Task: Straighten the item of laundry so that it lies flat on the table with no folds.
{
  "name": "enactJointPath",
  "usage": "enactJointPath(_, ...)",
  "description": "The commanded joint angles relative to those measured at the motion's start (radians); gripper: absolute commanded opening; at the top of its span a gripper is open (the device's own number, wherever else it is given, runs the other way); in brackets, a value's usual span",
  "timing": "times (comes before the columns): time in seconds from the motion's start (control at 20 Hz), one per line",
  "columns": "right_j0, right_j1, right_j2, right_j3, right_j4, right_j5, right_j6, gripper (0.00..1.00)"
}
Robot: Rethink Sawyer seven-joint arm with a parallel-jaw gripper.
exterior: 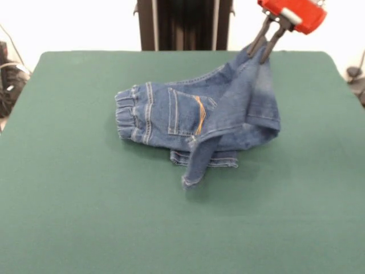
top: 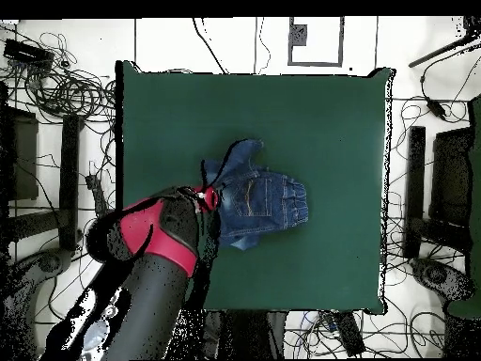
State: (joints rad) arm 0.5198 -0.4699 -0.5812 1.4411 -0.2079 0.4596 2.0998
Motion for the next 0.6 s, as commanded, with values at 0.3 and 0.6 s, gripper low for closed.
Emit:
enactJointPath(0.3,0.085,0.138,-0.020,-0.055,0.189,0.004,0.399,0.00)
enactJointPath(0.6,0.120,0.188,-0.042,-0.036,0.228,-0.055,0.442,0.00)
